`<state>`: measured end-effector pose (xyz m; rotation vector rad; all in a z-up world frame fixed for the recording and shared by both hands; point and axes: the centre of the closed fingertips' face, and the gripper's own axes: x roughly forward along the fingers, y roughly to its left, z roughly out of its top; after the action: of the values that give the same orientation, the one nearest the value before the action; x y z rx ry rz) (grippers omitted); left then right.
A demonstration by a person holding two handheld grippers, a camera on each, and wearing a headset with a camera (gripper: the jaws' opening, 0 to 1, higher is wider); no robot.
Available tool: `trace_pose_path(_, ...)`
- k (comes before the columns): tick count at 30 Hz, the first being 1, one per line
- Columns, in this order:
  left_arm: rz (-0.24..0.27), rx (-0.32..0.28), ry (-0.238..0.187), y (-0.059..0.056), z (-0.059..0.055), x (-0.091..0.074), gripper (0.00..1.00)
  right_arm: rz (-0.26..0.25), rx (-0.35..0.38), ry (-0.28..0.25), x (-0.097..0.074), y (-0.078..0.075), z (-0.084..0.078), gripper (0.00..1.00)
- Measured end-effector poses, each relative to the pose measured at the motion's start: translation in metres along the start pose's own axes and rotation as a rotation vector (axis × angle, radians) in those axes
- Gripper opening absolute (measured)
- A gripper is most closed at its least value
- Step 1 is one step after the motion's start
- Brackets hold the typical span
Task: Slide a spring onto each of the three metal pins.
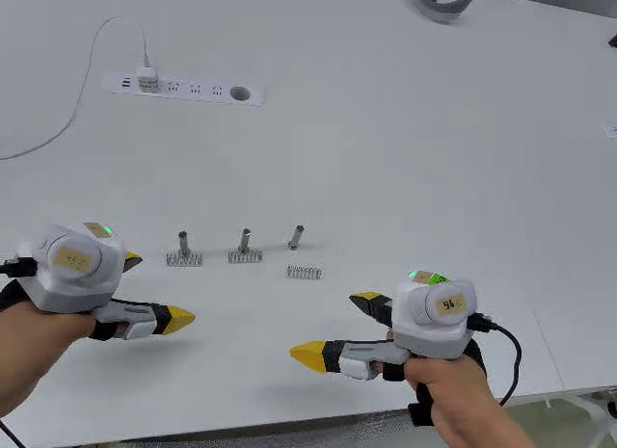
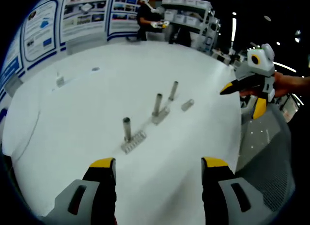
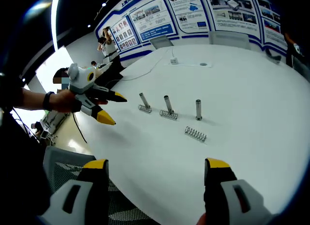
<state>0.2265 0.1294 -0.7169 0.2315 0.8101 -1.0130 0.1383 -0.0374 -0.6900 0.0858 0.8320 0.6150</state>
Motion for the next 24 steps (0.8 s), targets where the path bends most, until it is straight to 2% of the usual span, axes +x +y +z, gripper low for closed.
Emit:
trace_pose_path(7, -0.002, -0.003, -0.004, 0.005, 0.006, 0.016, 0.72, -0.002, 0.005, 0.004, 0.000, -0.002, -0.001, 0.82)
trace_pose_path(24, -0.003, -0.041, -0.013, 0.013, 0.012, 0.041, 0.68, -0.001, 0.012, 0.012, 0.001, -0.002, -0.003, 0.82)
